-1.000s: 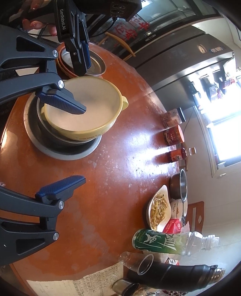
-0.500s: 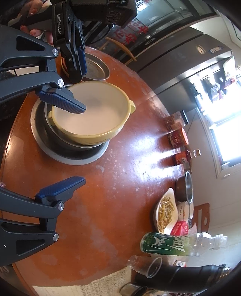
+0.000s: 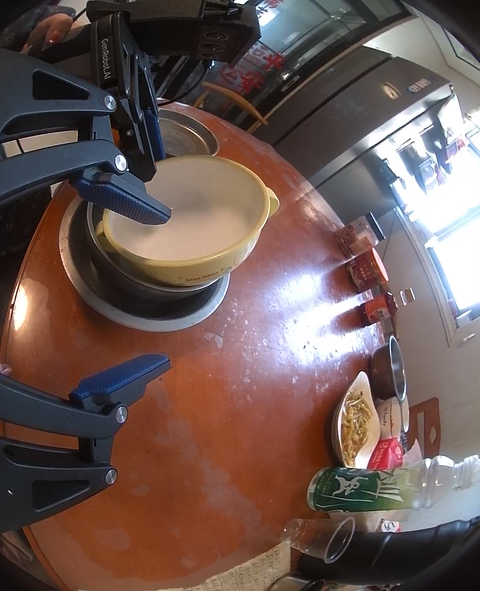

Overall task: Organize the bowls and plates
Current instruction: 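Clamp the bowl stack rim with the right gripper while the left gripper holds it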

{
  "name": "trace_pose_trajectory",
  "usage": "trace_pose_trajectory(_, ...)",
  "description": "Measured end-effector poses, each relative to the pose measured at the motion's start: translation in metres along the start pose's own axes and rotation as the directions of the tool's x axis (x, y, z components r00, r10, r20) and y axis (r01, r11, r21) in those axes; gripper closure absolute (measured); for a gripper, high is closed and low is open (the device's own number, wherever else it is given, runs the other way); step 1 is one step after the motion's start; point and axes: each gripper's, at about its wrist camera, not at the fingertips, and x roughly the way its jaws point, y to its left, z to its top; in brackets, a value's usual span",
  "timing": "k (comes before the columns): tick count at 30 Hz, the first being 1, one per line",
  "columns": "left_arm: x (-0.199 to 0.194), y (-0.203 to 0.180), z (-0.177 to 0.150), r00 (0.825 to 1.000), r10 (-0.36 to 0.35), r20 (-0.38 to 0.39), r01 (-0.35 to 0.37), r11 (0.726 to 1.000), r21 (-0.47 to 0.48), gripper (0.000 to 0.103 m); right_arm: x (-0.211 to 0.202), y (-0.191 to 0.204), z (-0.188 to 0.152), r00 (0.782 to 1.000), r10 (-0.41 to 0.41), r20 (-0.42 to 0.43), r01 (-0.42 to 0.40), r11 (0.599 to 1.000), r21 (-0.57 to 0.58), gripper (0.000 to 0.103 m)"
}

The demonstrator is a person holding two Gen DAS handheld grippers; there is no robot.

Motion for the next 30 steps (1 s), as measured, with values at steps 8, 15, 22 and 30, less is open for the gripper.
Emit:
trace_pose_trajectory(8,0.007,0.001,0.002,1.000,-0.001,-0.018,0.001,1.000,-0.008,0.035,0.010,-0.003,0.001,1.000,0.017,-0.021,-0.016,0.999,0.046,0.029)
trace_pose_trajectory(15,0.012,0.002,0.002,1.000,0.003,-0.029,-0.003,1.000,-0.007,0.035,0.016,-0.002,0.002,0.999,0.012,-0.035,-0.010,0.999,0.049,0.028)
trace_pose_trajectory(22,0.022,0.002,0.003,0.999,0.009,-0.048,-0.010,1.000,-0.010,0.035,0.024,0.000,0.003,0.998,0.017,-0.055,-0.014,0.999,0.049,0.028)
trace_pose_trajectory(30,0.033,0.006,0.006,0.996,0.013,-0.083,-0.015,1.000,-0.019,0.035,0.034,-0.001,0.004,0.996,0.021,-0.086,-0.017,0.999,0.049,0.028)
